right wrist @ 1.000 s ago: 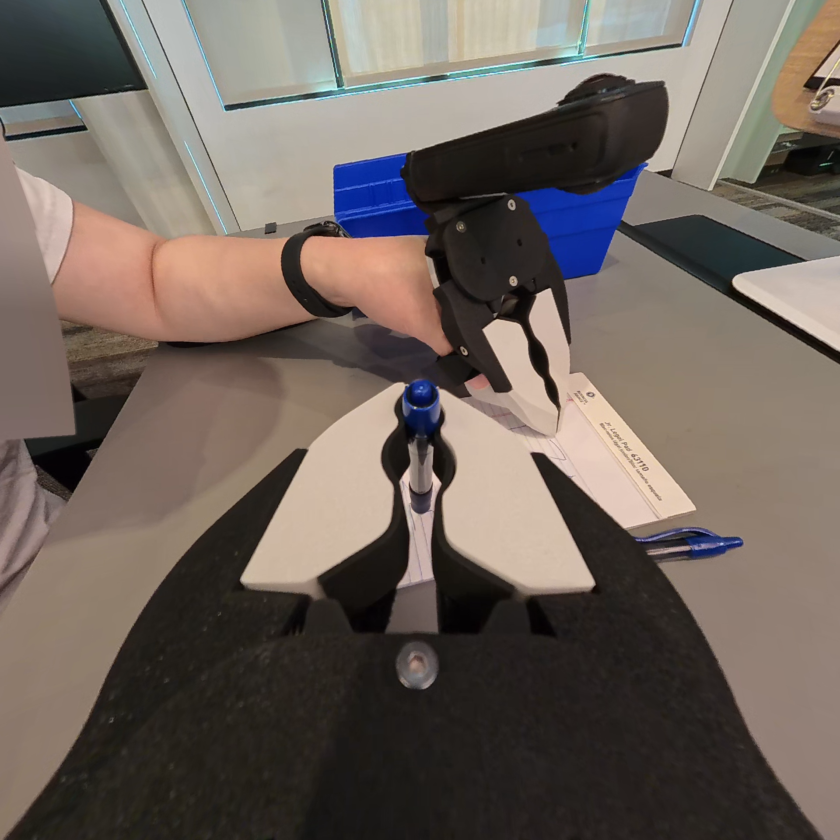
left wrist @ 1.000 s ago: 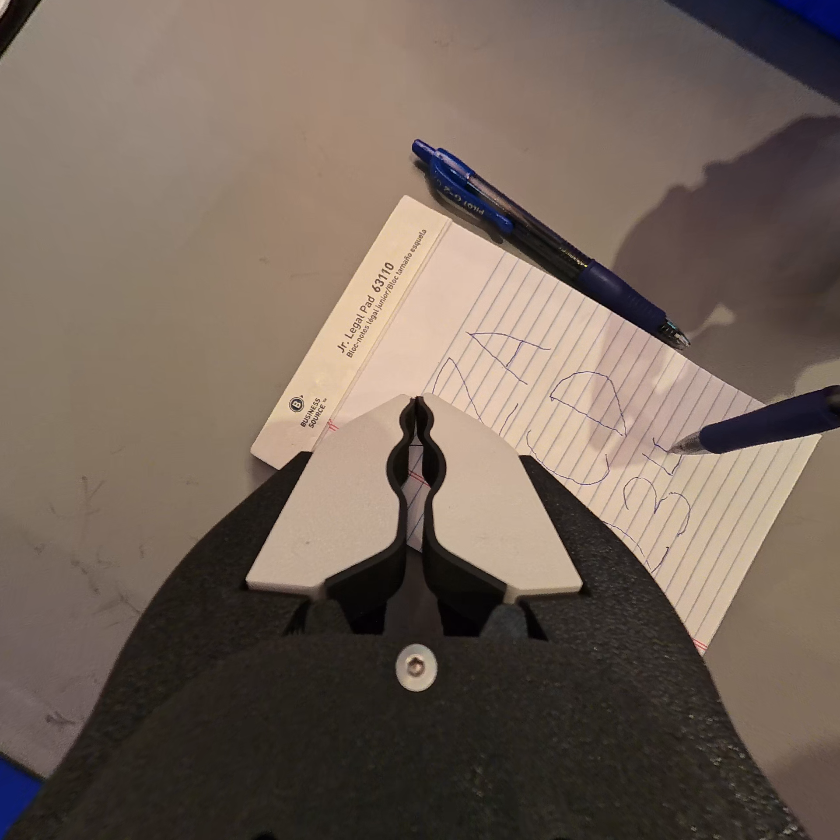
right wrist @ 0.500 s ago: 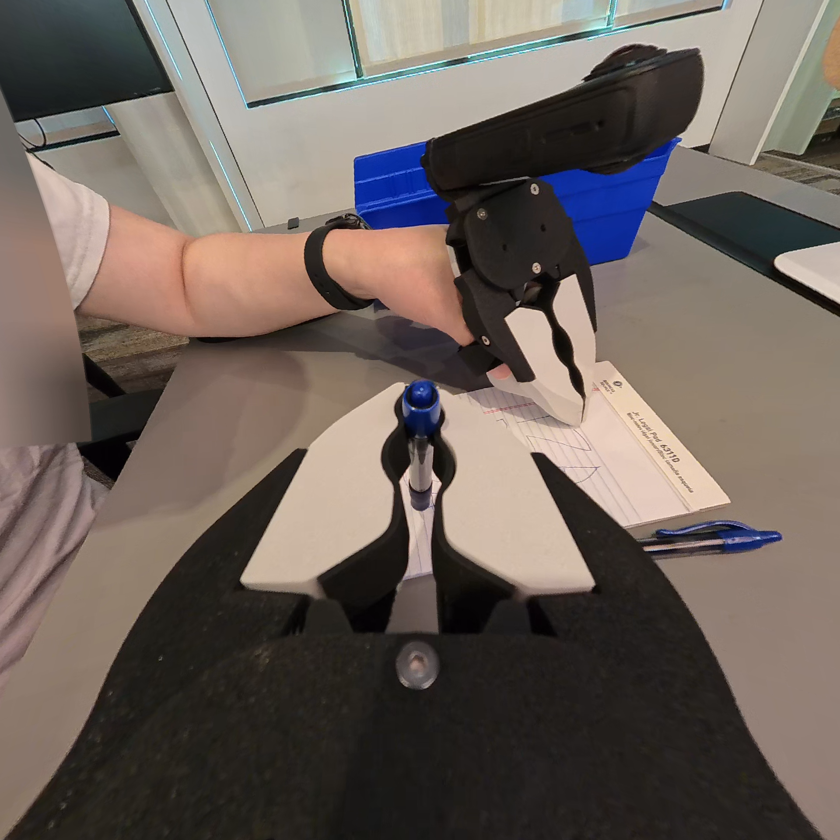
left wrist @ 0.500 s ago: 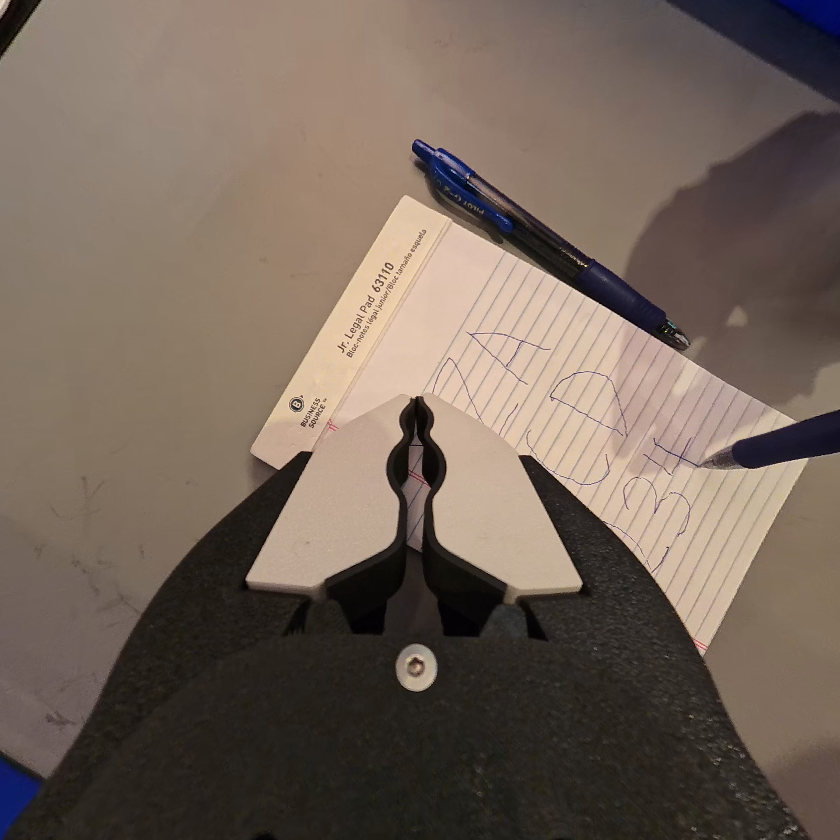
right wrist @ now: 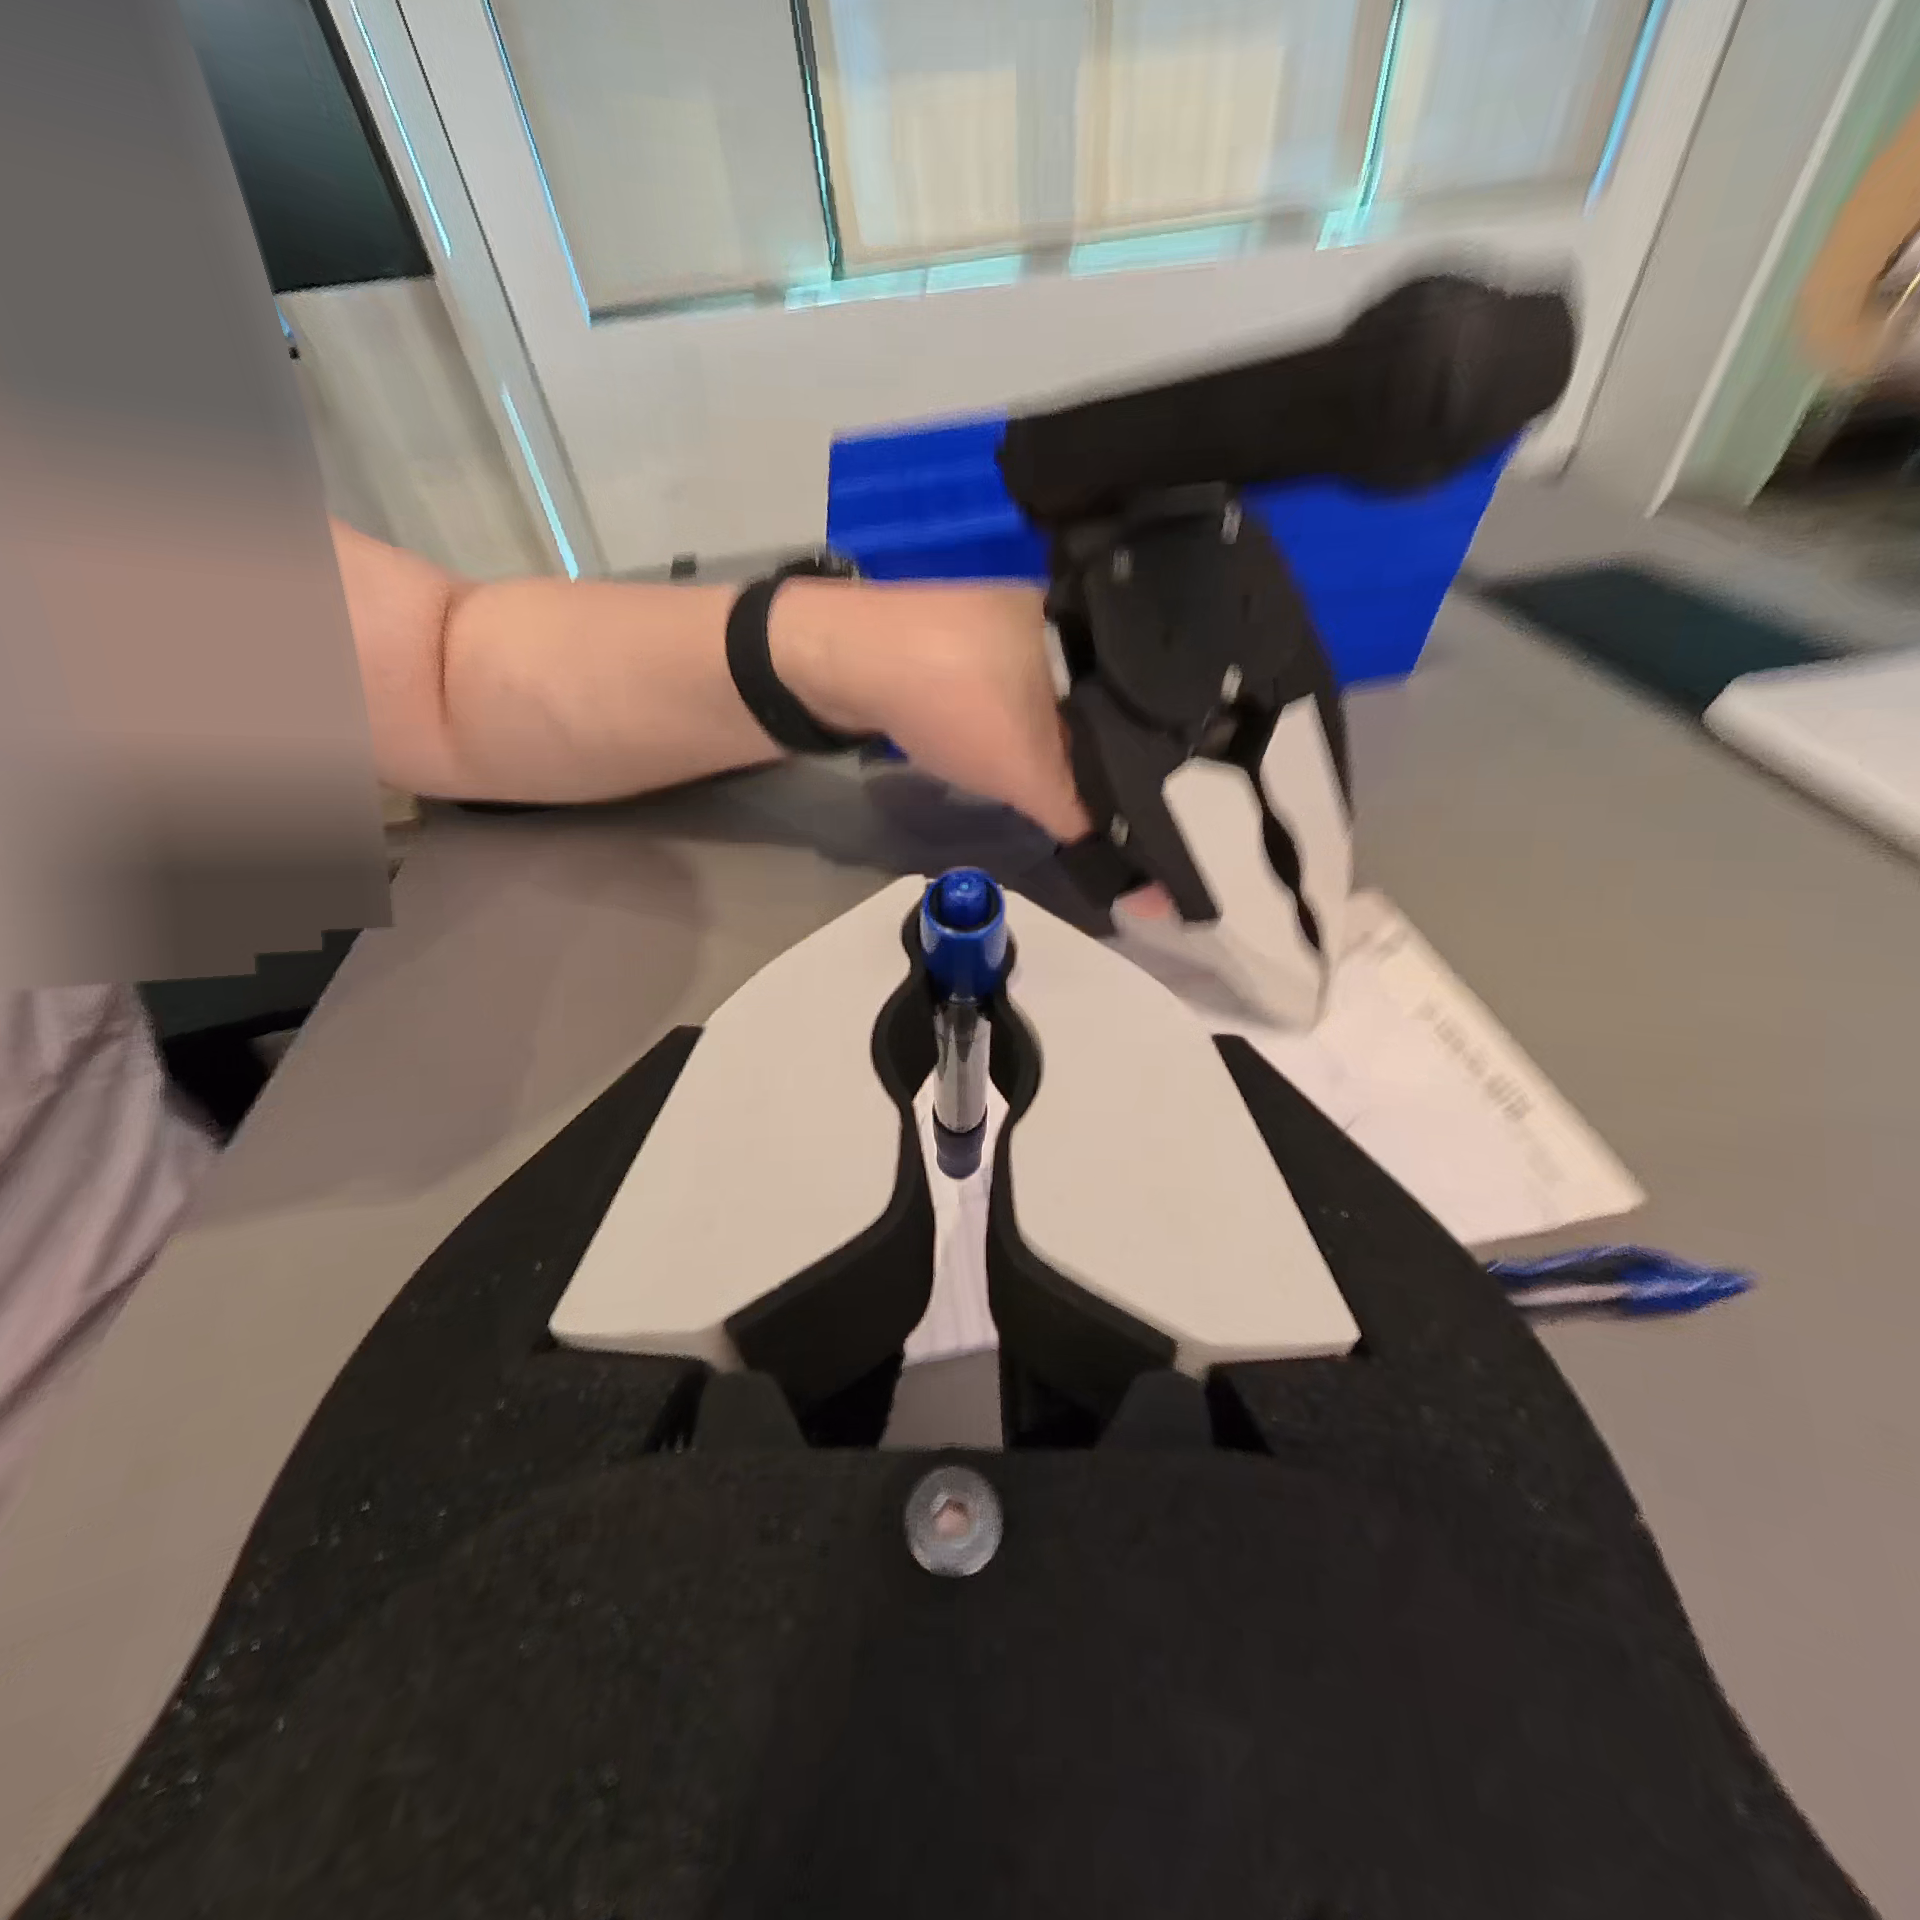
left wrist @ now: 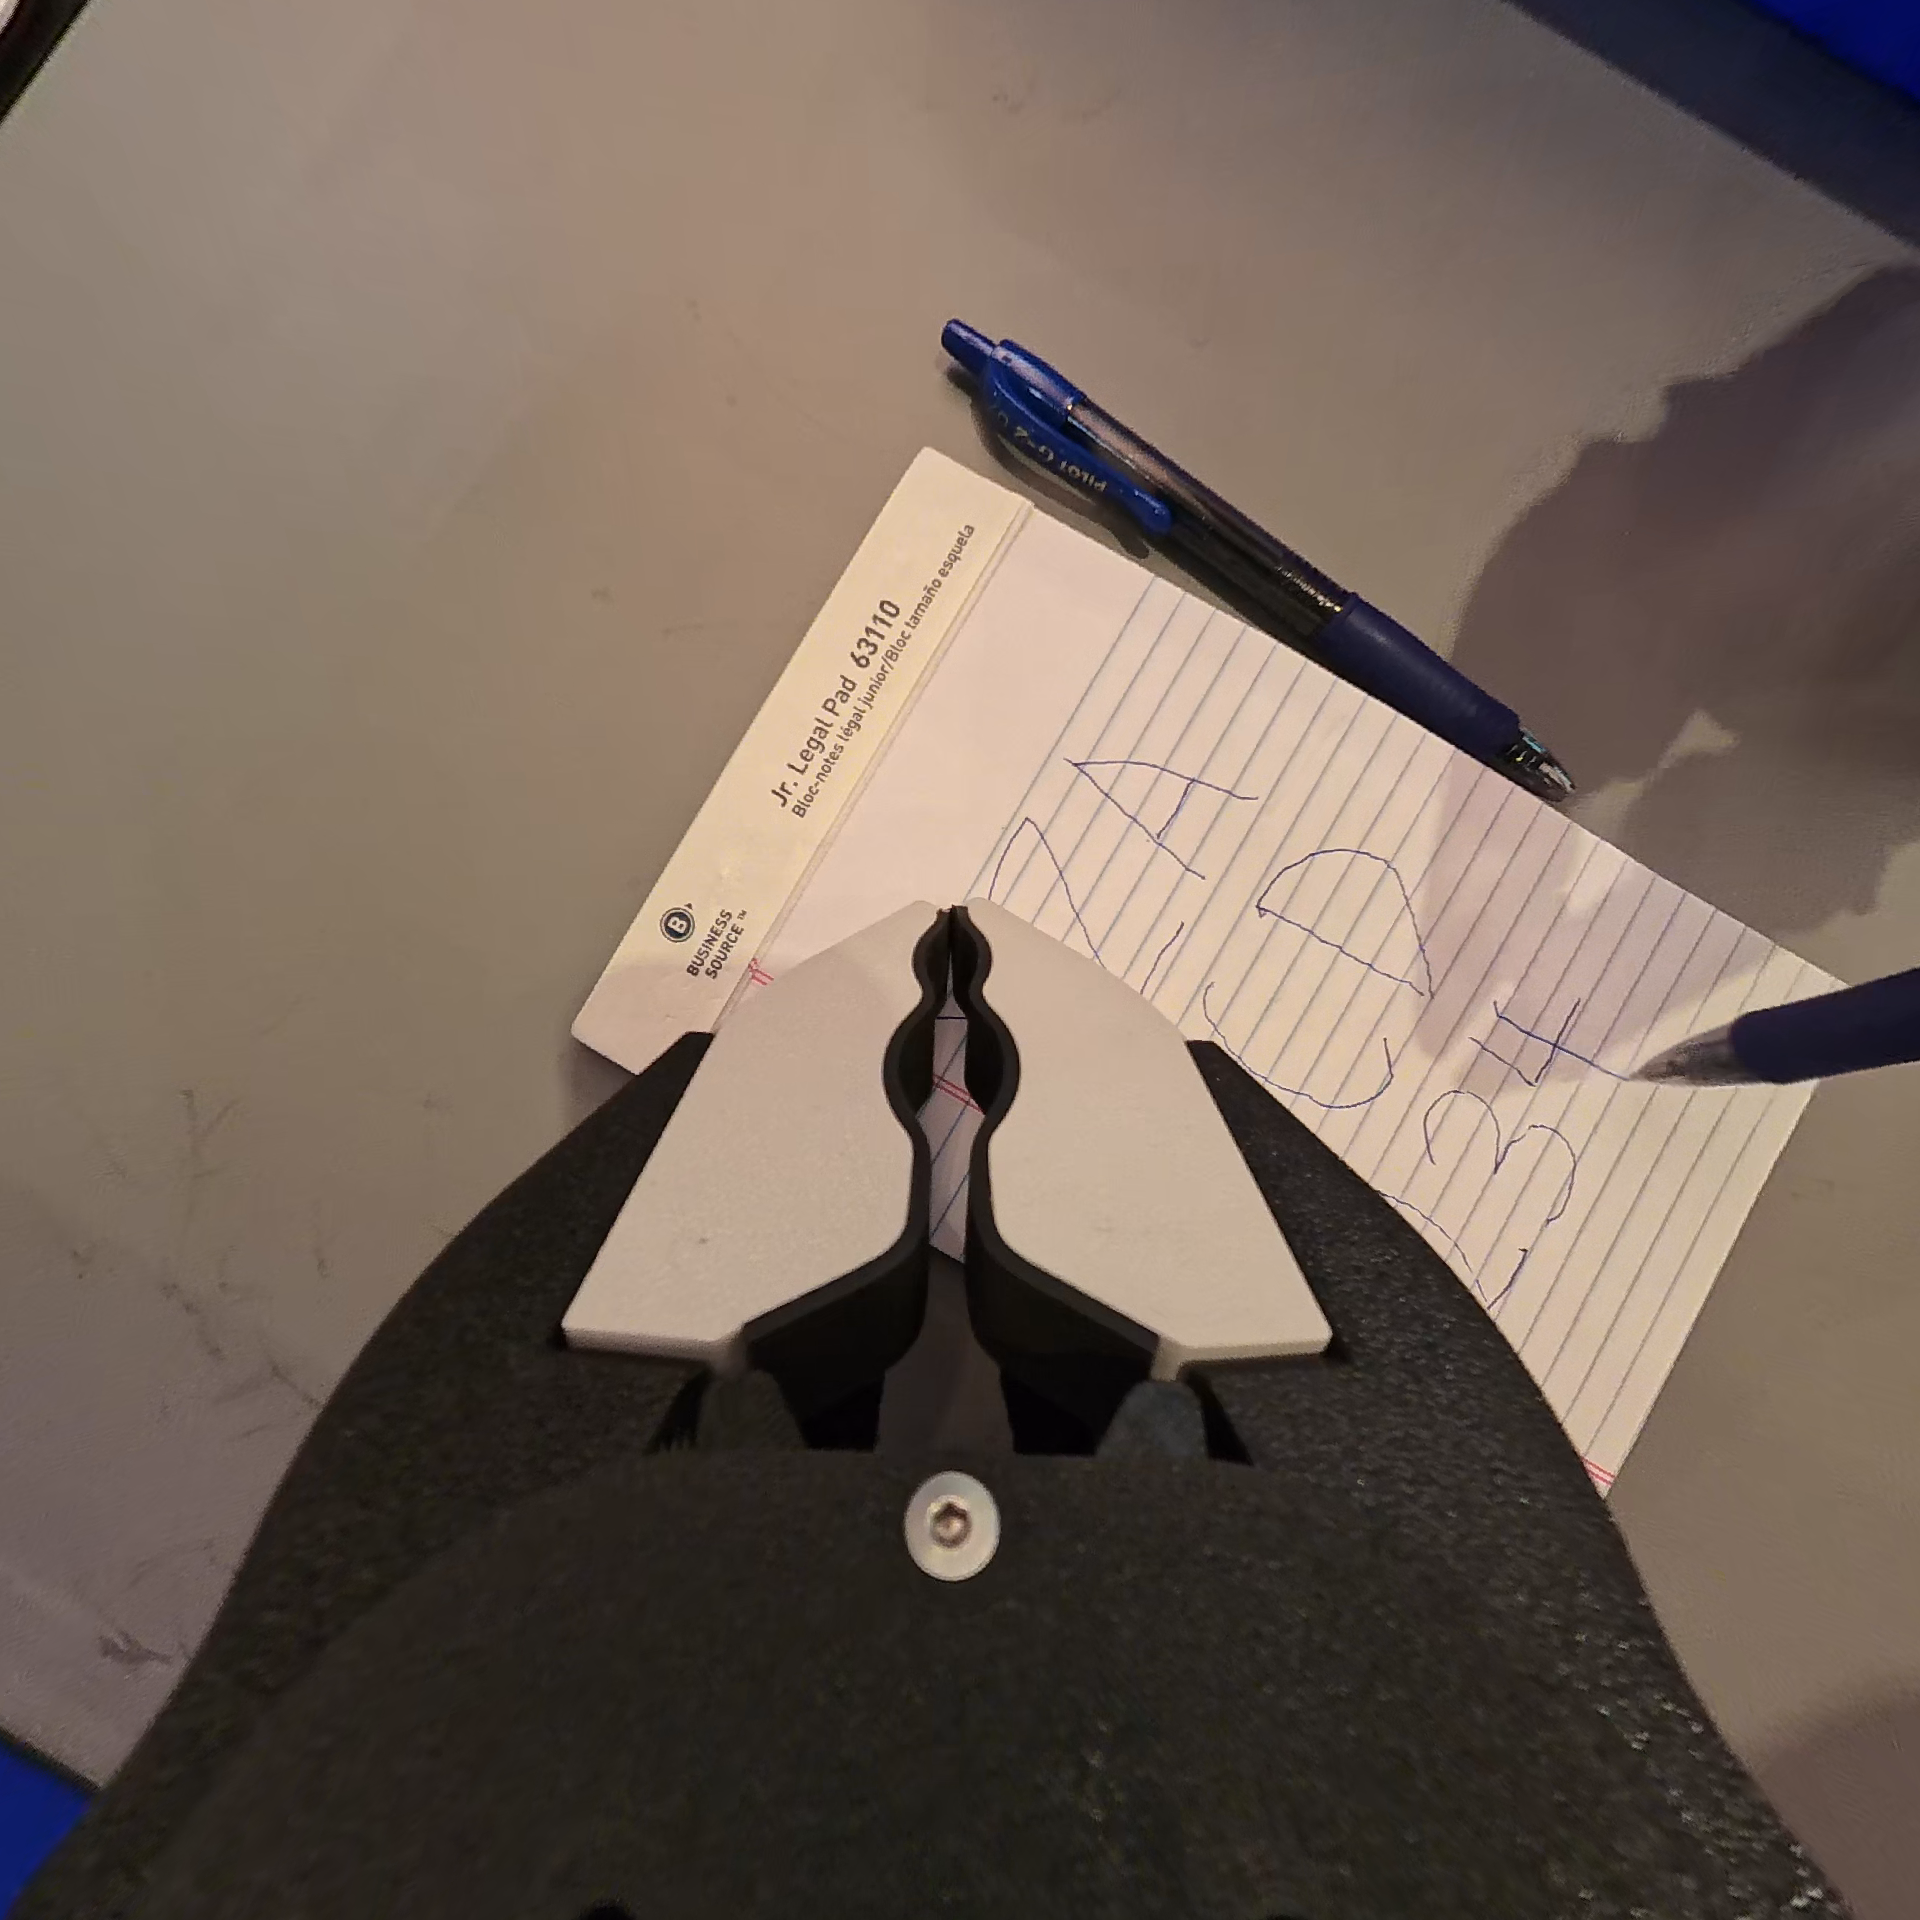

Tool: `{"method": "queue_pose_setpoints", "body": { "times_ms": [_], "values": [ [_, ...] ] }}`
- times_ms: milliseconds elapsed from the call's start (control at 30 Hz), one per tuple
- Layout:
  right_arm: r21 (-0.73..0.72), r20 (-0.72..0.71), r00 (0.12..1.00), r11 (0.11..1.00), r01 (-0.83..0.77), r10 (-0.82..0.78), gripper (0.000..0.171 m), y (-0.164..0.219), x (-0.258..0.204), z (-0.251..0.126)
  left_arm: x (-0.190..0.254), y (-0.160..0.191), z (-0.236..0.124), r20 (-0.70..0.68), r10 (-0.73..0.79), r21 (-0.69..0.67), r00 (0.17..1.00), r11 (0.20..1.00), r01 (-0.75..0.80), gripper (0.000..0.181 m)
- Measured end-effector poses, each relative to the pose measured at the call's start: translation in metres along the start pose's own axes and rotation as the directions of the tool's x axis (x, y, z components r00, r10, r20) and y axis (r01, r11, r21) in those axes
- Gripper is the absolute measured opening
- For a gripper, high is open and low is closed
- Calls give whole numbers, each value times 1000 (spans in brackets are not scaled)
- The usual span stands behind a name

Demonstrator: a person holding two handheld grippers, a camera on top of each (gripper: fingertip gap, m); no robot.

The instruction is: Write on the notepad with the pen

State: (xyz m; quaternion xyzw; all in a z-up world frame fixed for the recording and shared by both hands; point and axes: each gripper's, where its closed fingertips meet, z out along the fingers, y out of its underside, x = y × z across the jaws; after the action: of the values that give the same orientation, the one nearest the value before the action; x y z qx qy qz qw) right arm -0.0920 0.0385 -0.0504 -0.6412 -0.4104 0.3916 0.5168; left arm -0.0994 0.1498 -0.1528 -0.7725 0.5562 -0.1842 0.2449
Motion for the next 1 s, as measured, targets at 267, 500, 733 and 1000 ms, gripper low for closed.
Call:
{"method": "queue_pose_setpoints", "body": {
  "times_ms": [267,500,733,1000],
  "values": [
    [1,-185,981,998,66,-65,4,2,9,-18,0,0,0,-6,-4,1,1000,1000,4,0],
    [-12,-170,984,999,47,-49,4,6,16,-12,0,0,0,8,7,-5,1000,1000,-7,0],
    [-4,-170,984,999,51,-51,4,5,17,-13,0,0,0,4,4,-5,1000,1000,-4,0],
    [-18,-157,987,999,33,-35,5,9,19,-11,0,0,0,6,6,-6,1000,1000,-6,0]
  ]
}}
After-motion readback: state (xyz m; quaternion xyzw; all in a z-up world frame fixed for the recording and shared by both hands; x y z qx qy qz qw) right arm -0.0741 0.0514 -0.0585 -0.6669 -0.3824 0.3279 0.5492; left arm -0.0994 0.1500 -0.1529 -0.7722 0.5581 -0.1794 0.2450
